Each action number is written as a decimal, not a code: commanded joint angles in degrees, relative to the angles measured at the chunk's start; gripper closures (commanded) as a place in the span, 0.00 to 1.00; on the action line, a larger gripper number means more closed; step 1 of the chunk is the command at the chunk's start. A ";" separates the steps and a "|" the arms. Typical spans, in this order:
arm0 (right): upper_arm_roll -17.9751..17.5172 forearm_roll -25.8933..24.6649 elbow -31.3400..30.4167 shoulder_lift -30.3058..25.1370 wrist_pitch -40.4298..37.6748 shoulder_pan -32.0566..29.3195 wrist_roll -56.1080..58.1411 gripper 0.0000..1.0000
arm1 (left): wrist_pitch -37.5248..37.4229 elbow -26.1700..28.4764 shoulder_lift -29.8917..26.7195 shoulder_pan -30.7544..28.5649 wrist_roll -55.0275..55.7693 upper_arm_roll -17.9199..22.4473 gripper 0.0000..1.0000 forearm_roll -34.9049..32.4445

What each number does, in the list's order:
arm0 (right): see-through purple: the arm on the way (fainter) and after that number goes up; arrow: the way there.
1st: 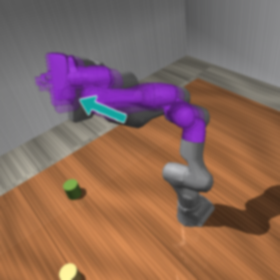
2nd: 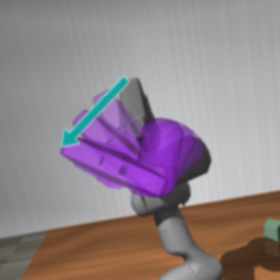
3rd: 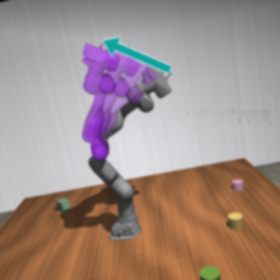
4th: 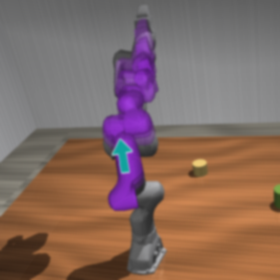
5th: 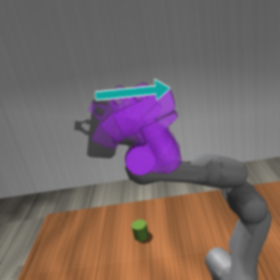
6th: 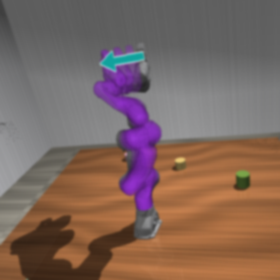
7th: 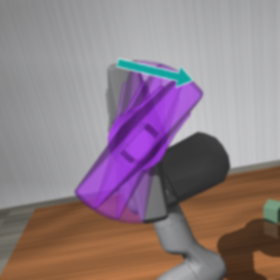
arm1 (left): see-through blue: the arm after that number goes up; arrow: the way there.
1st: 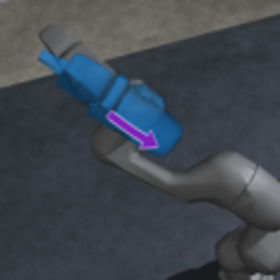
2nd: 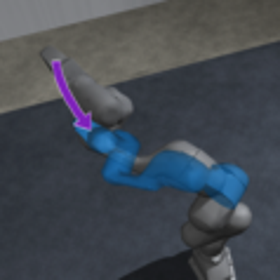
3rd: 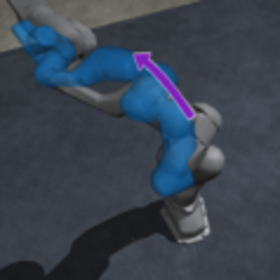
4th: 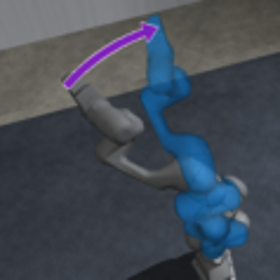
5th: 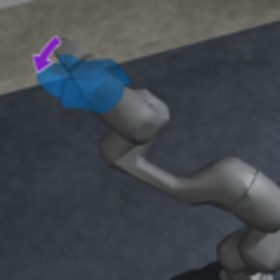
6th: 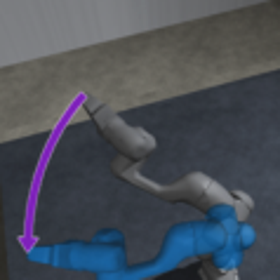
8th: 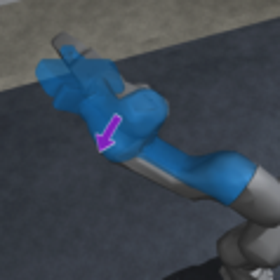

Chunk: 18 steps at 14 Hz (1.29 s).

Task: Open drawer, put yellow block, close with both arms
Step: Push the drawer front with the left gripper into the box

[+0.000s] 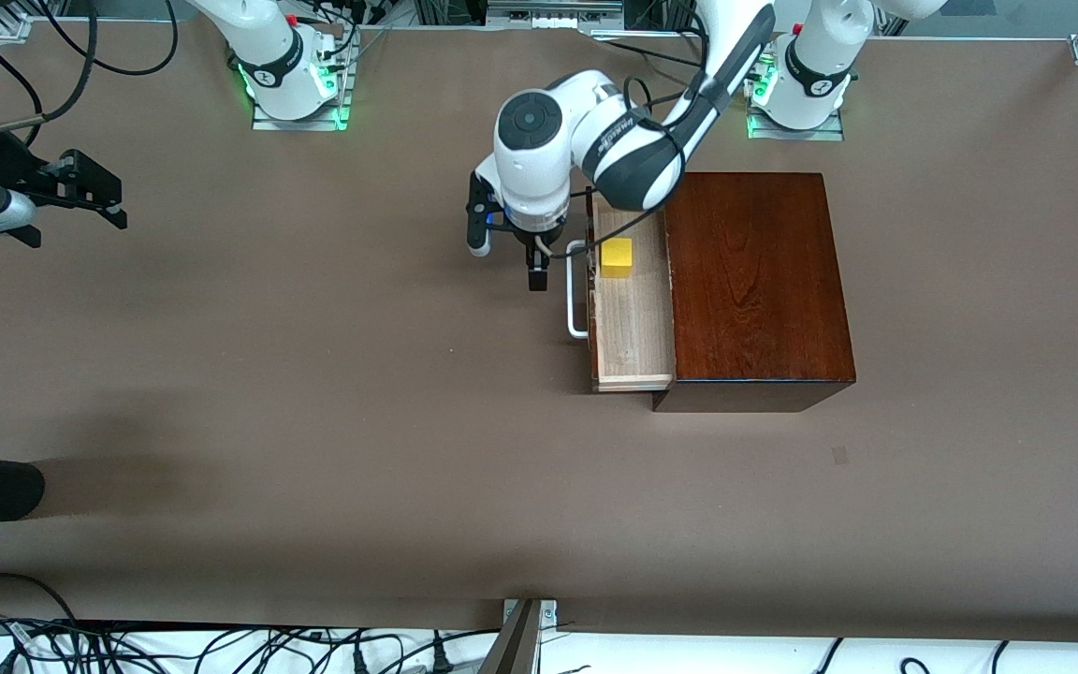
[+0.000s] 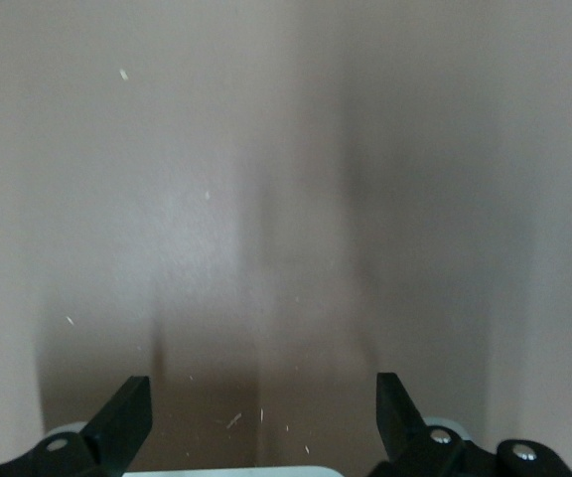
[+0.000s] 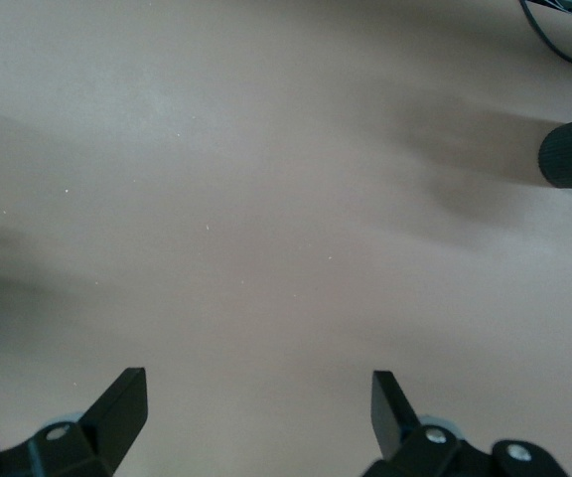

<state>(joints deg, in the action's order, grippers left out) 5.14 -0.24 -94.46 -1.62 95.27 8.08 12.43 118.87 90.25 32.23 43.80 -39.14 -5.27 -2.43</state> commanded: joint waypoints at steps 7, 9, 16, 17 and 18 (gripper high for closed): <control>-0.22 0.06 1.03 0.65 0.09 0.44 -0.91 0.00 | -15.32 -1.30 -0.76 -2.23 -1.90 0.35 0.00 -8.81; -0.13 -0.20 1.39 0.83 0.18 0.27 -0.83 0.00 | -17.17 -1.31 -0.85 -2.75 -1.81 0.35 0.00 -10.31; -0.04 -0.03 1.65 2.06 -1.41 0.44 -0.73 0.00 | -19.90 -1.13 -0.85 -4.25 -1.81 0.35 0.00 -14.88; -0.04 -0.11 1.65 2.06 -1.49 0.44 -0.39 0.00 | -19.99 -1.13 -0.85 -4.25 -1.81 0.35 0.00 -15.32; -0.04 -0.11 1.65 2.06 -1.41 0.27 -0.39 0.00 | -19.99 -1.04 -0.85 -4.60 -1.81 0.35 0.00 -15.33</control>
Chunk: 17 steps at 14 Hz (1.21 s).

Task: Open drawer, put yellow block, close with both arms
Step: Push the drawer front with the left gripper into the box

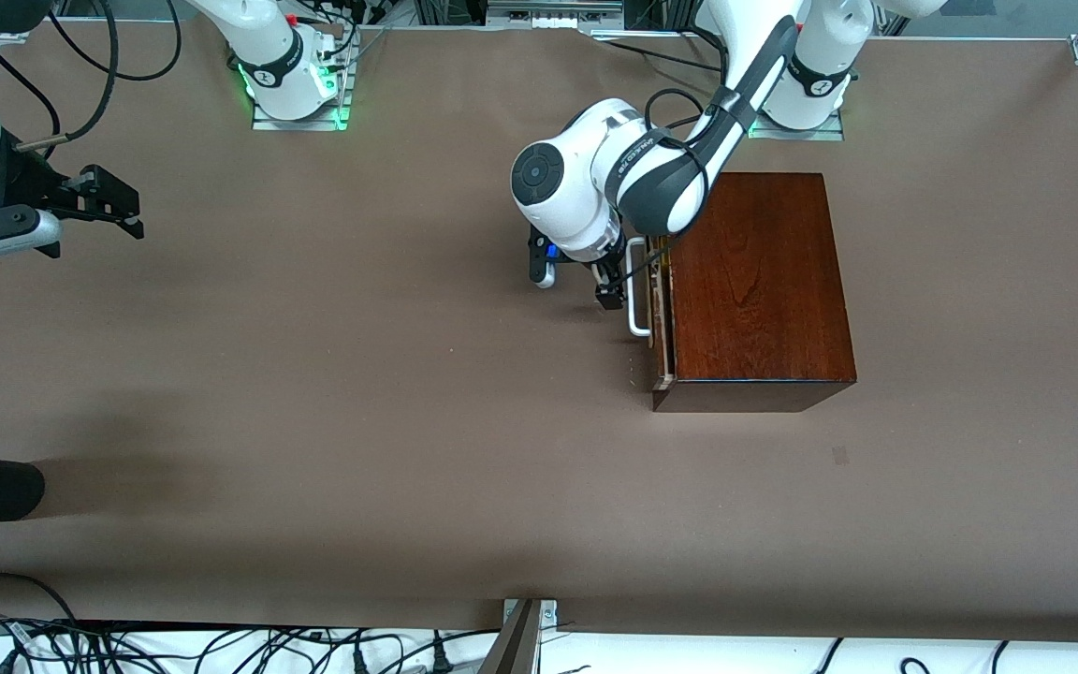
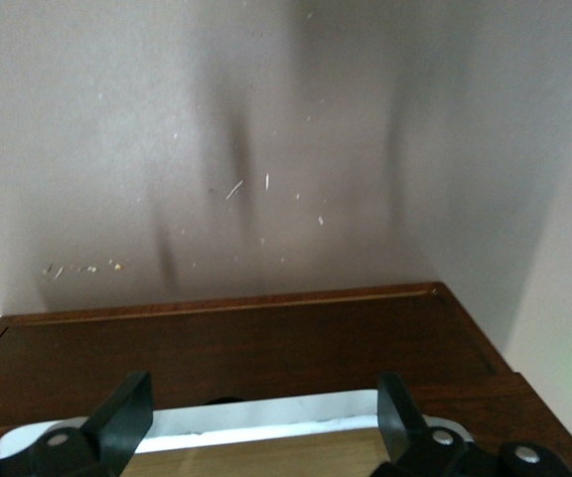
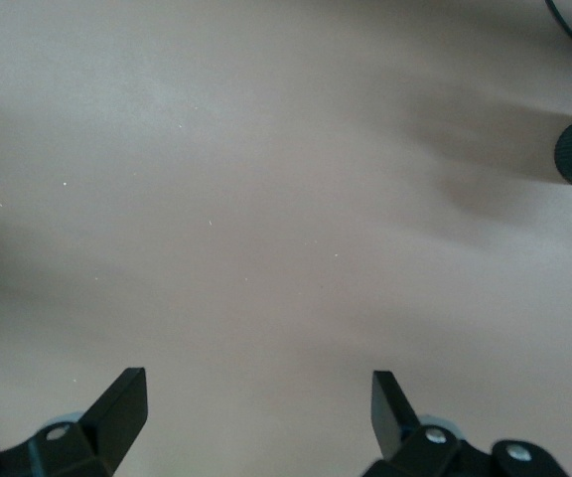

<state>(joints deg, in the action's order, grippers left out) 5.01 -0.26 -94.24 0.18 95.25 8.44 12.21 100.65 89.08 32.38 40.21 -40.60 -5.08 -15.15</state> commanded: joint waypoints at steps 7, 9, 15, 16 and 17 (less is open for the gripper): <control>0.00 -0.09 1.43 0.43 -0.68 0.08 -0.61 0.00 | -3.97 -0.13 -1.44 -1.97 -0.36 0.34 0.00 -2.78; 0.09 -0.09 1.43 0.87 -0.68 -0.18 -0.61 0.00 | -3.88 -0.40 -1.97 -2.24 0.33 0.08 0.00 -2.61; 0.00 -0.09 1.43 0.87 -0.51 -0.09 -0.61 0.00 | -5.28 -4.44 -9.60 -8.54 11.22 0.16 0.00 2.66; 0.00 -0.17 1.43 0.96 -0.42 0.08 -0.70 0.00 | -5.55 -5.31 -10.92 -11.53 12.54 0.16 0.00 3.97; 0.00 -0.18 1.43 0.96 -0.42 -0.09 -0.61 0.00 | -5.81 -5.67 -12.24 -14.95 12.99 0.07 0.00 5.46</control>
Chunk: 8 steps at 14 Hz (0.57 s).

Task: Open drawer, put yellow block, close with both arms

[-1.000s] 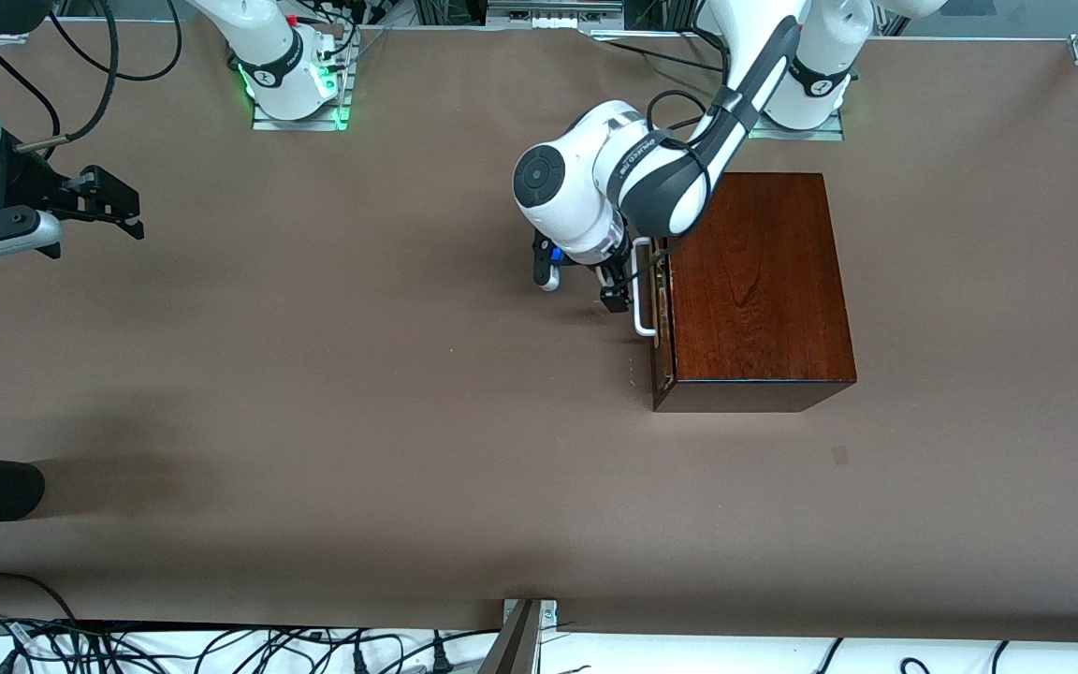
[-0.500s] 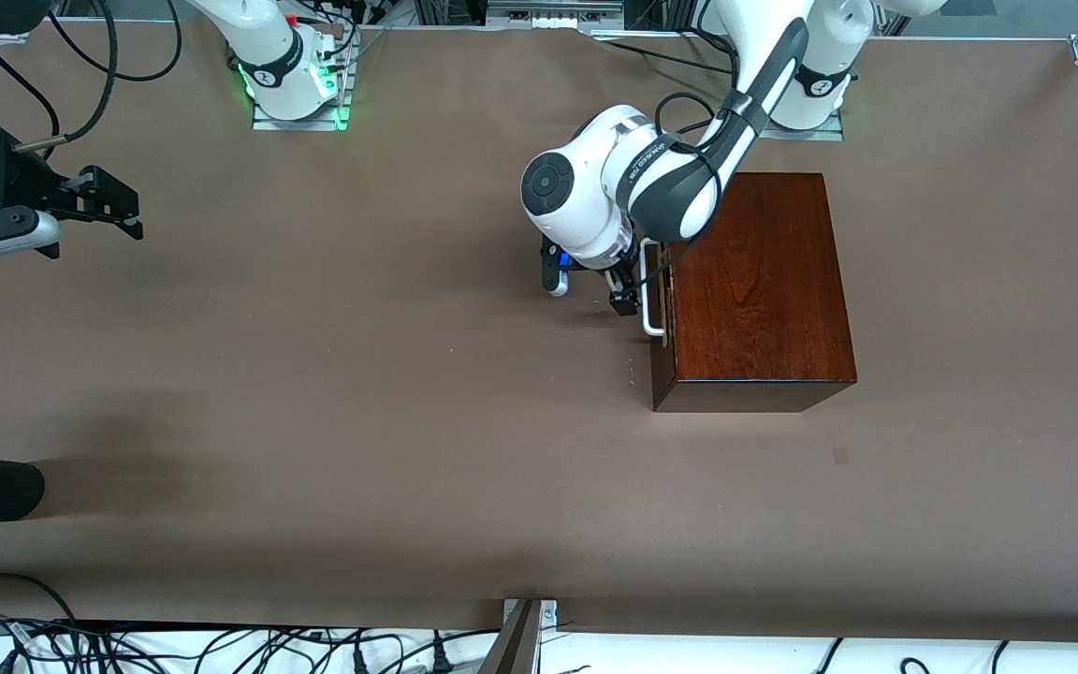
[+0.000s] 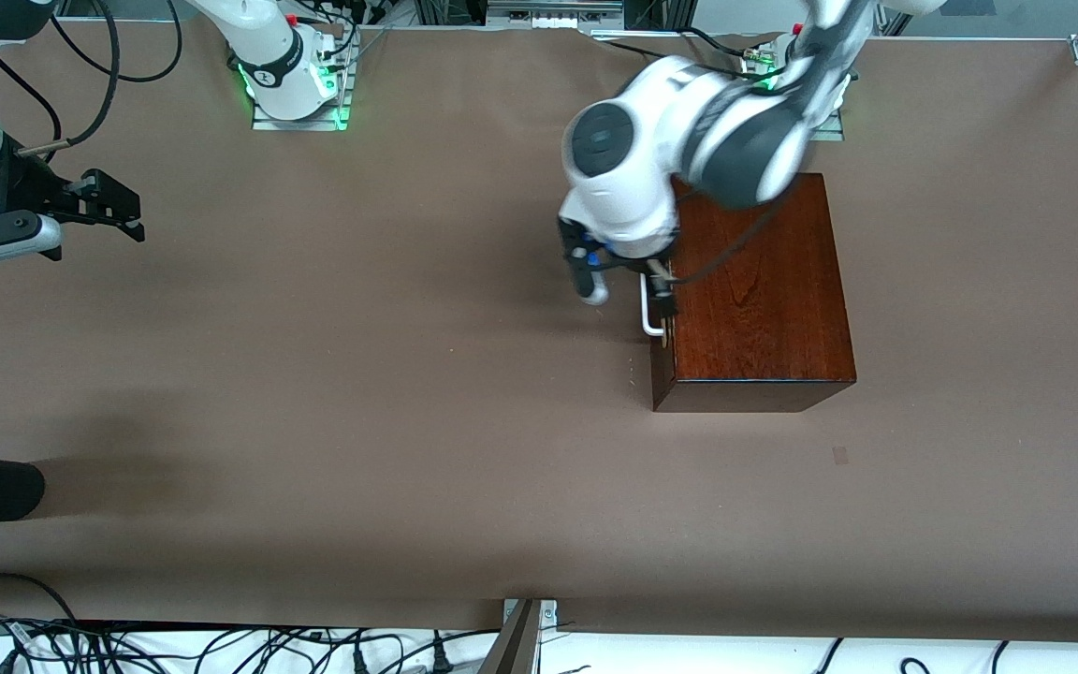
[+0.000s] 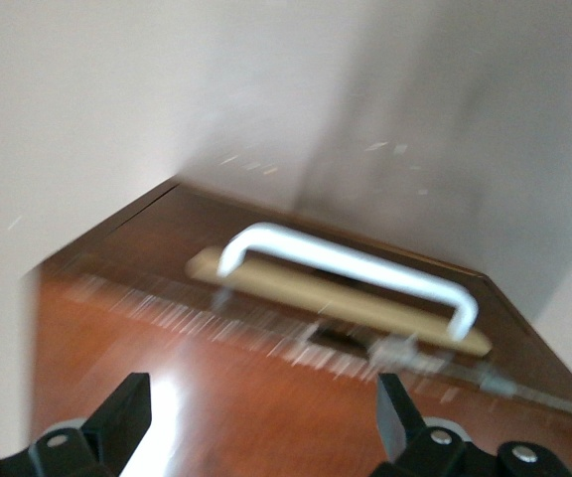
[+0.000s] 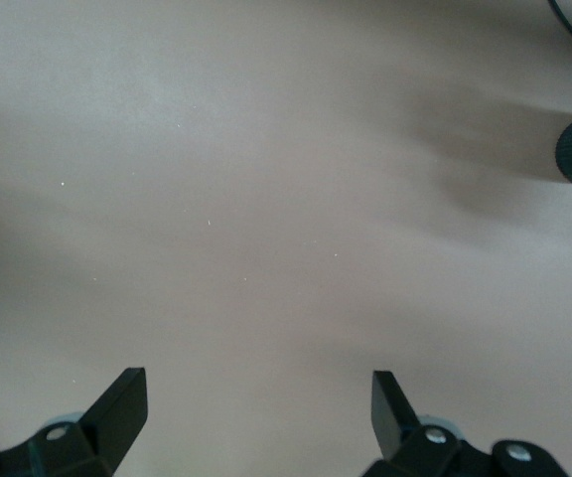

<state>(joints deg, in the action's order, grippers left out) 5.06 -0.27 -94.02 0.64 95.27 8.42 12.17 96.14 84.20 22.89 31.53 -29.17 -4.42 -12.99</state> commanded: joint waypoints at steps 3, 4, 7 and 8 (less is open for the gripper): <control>0.04 -0.17 1.29 0.41 -0.34 0.10 -0.57 0.00 | -4.18 -2.10 -6.71 -14.28 4.01 -0.51 0.00 8.31; -0.05 -0.17 1.29 0.41 -0.34 0.10 -0.57 0.00 | -6.73 -3.24 -6.89 -16.83 7.86 -0.51 0.00 9.81; -0.05 -0.17 1.29 0.41 -0.26 0.10 -0.57 0.00 | -9.65 -5.36 -9.61 -22.73 12.37 -0.33 0.00 11.31; -0.05 -0.17 1.29 0.41 -0.26 0.10 -0.57 0.00 | -9.56 -3.88 -11.36 -24.22 14.21 0.54 0.00 11.75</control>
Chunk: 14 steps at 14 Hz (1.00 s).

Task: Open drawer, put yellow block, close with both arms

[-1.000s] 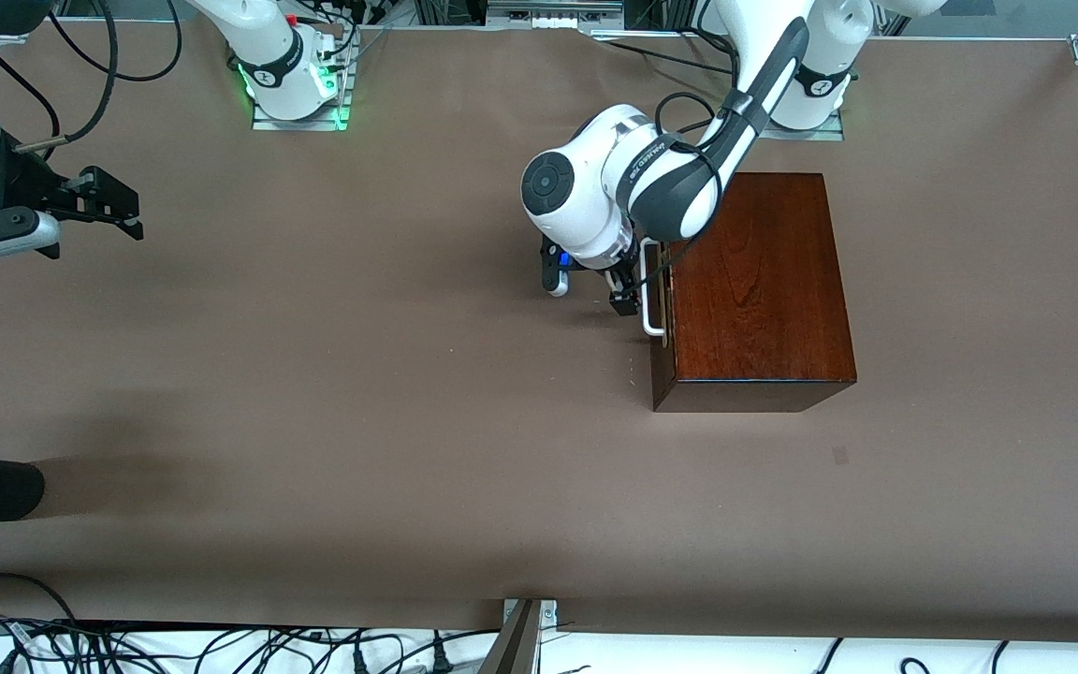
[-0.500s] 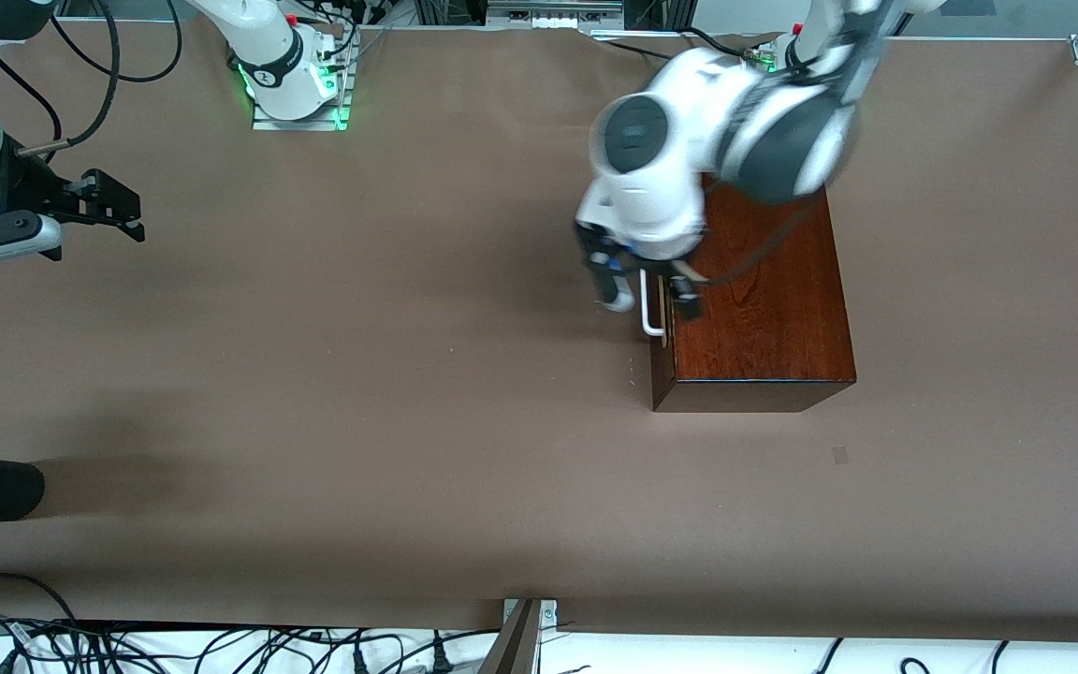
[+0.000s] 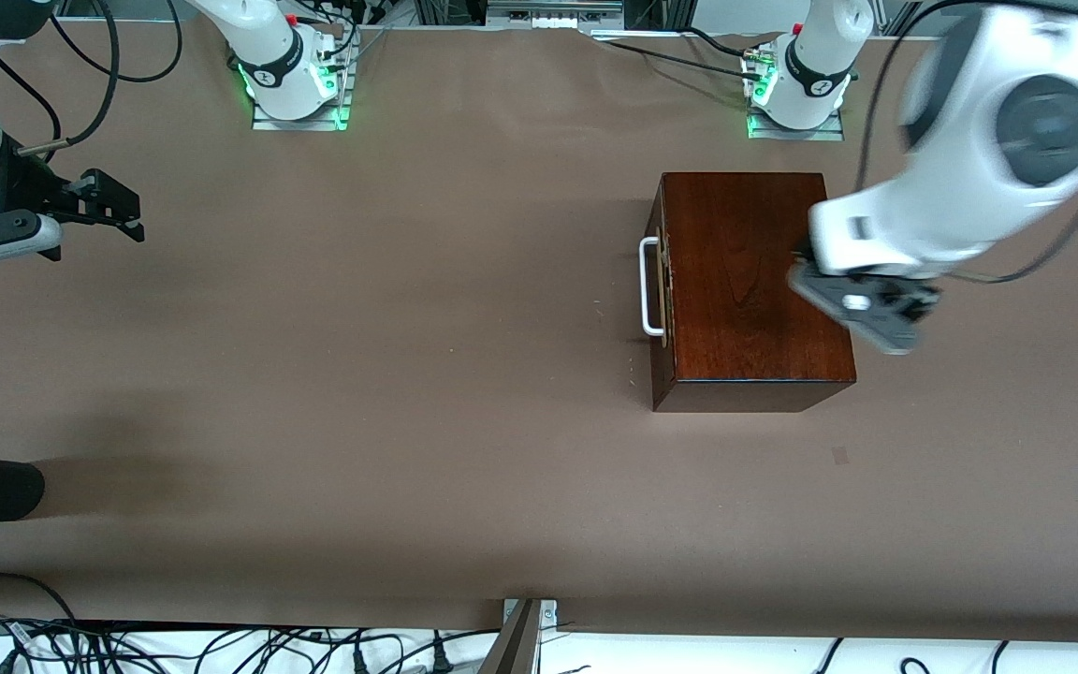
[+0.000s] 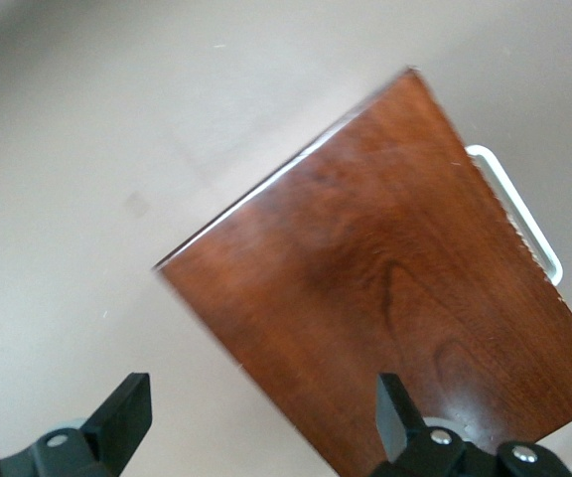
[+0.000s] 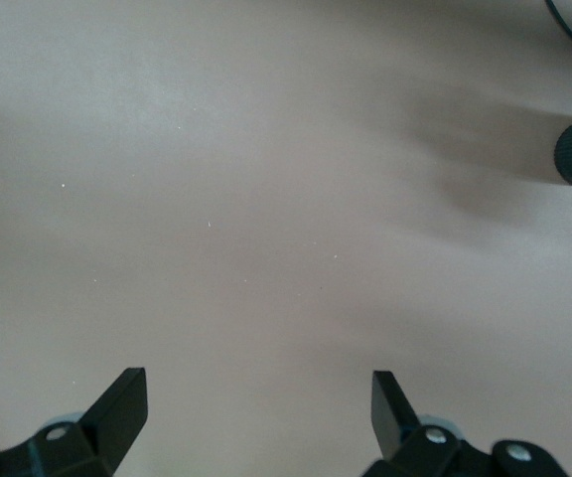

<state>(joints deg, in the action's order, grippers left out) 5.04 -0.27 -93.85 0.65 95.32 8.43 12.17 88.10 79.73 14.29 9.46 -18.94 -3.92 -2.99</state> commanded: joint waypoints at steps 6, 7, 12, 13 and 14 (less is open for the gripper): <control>-0.12 -0.17 1.12 0.49 -0.31 0.09 -0.57 0.00 | 7.84 17.81 -18.14 -5.85 30.01 2.16 0.00 5.80; -0.12 -0.17 1.12 0.40 -0.31 0.09 -0.57 0.00 | 8.39 18.61 -18.59 -5.85 29.23 2.51 0.00 5.71; -0.12 -0.17 1.12 0.40 -0.22 0.09 -0.57 0.00 | 7.96 19.41 -17.90 -7.43 19.29 2.52 0.00 5.36; -0.03 -0.17 1.12 0.40 -0.05 0.09 -0.57 0.00 | 6.92 18.71 -17.02 -7.70 19.21 2.52 0.00 5.36; -0.12 -0.17 1.12 0.40 -0.04 0.09 -0.57 0.00 | 6.21 18.18 -16.75 -8.14 19.20 2.52 0.00 5.36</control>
<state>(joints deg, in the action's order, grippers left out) 5.03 -0.27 -93.77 0.70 95.44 8.44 12.17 95.04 98.13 -2.54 2.41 2.32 -1.33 1.71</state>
